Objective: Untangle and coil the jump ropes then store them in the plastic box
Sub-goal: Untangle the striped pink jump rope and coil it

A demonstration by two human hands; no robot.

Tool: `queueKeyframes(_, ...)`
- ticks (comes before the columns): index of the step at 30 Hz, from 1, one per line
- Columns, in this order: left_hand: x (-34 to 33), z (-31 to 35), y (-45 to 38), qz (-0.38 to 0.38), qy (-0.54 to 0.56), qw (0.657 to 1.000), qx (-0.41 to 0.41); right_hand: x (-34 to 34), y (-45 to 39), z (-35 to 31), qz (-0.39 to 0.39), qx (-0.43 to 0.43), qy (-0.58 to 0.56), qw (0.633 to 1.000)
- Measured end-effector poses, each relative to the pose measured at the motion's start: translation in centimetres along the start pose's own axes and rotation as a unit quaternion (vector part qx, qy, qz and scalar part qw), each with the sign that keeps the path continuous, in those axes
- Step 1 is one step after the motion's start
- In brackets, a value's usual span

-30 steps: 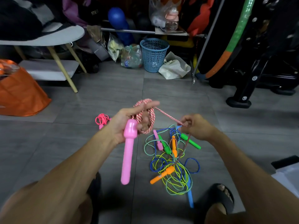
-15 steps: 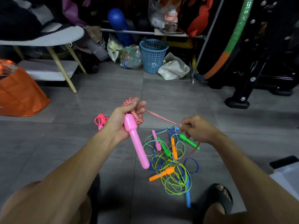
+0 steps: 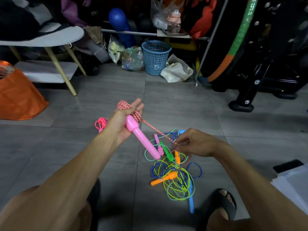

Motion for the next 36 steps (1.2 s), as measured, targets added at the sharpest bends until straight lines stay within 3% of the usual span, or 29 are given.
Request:
queueKeyframes(2, 0.2, 0.1, -0.2, 0.007, 0.004, 1.000, 0.000, 1.1, 0.0, 0.6, 0.085, -0.017, 0.059, 0.994)
queueKeyframes(3, 0.2, 0.0, -0.4, 0.006, 0.000, 1.000, -0.002, 1.3, 0.0, 0.7, 0.100, -0.021, 0.035, 0.994)
queueKeyframes(5, 0.0, -0.2, -0.6, 0.002, -0.030, 0.999, -0.014, 1.3, 0.0, 0.1, 0.102, -0.009, -0.024, 0.994)
queueKeyframes(9, -0.7, -1.2, -0.4, -0.019, -0.161, 0.986, -0.032, 0.9, -0.1, -2.2, 0.070, 0.067, -0.032, 0.995)
queueKeyframes(11, -0.9, -2.2, -0.2, -0.042, -0.264, 0.963, -0.040, 0.5, -0.1, -3.0, 0.035, 0.082, -0.080, 0.993)
queueKeyframes(15, -1.7, -4.7, 1.1, -0.143, -0.485, 0.863, -0.013, 0.7, 0.0, -4.9, 0.019, 0.131, -0.176, 0.975)
queueKeyframes(20, -3.0, -6.1, 3.4, -0.209, -0.516, 0.826, 0.087, 2.7, -0.4, -4.4, 0.122, 0.133, -0.235, 0.955)
queueKeyframes(23, -2.9, -5.8, 3.8, -0.196, -0.477, 0.845, 0.138, 3.1, -0.9, -3.7, 0.183, 0.118, -0.225, 0.950)
queueKeyframes(27, -3.2, -5.5, 4.1, -0.267, -0.425, 0.851, 0.154, 3.4, -1.7, -2.5, 0.238, 0.081, -0.237, 0.939)
queueKeyframes(31, -3.0, -4.3, 3.5, -0.276, -0.251, 0.910, 0.181, 3.0, -2.2, -0.4, 0.173, 0.042, -0.273, 0.945)
queueKeyframes(36, -2.2, -2.7, 2.2, -0.215, -0.116, 0.958, 0.150, 0.4, -3.1, 5.6, 0.104, -0.054, -0.127, 0.985)
Point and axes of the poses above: each hand's wrist, its own y-axis away from the middle knuckle, its own x-axis out of the back of the hand, z = x × y, the point moved 5 cm from there along -y, towards the middle knuckle, and after that the axes turned 1 degree about y, right-handed, at the moved point
